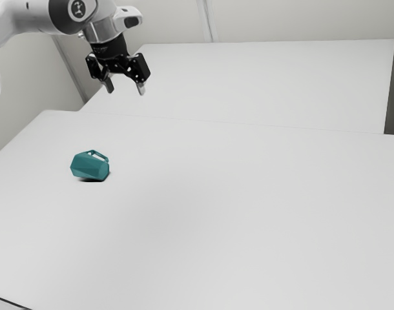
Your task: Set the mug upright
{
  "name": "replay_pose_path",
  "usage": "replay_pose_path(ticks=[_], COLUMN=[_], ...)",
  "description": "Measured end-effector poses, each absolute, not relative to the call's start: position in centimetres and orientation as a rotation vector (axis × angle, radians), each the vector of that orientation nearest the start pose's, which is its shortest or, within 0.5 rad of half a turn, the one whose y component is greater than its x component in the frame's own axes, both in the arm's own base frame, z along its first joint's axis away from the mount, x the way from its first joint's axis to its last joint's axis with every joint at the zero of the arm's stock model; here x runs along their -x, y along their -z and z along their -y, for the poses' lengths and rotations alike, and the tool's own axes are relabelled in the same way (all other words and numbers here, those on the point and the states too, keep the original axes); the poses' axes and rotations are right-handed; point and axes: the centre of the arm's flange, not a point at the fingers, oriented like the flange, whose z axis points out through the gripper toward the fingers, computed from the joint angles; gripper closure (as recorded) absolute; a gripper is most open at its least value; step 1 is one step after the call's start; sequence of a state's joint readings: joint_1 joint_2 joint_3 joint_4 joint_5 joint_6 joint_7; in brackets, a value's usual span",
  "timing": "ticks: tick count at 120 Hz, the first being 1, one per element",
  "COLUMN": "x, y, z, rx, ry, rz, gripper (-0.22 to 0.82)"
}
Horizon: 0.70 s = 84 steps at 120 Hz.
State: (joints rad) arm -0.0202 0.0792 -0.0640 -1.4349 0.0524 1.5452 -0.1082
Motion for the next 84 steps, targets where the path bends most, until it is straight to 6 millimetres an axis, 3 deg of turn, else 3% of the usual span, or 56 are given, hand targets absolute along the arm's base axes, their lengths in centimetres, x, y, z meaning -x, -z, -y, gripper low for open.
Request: replay_pose_path(ticks=[32, 55, 72, 84], x=[-57.3, -56.0, -53.9, -53.8], y=[-64.7, -65.6, -64.3, -62.5], z=[4.3, 4.4, 4.2, 3.0], rx=[3.099, 3.099, 3.098, 3.133], ry=[0.071, 0.094, 0.102, 0.074], rz=[0.038, 0.039, 0.043, 0.093], gripper=[0.0, 0.0, 0.0, 0.0])
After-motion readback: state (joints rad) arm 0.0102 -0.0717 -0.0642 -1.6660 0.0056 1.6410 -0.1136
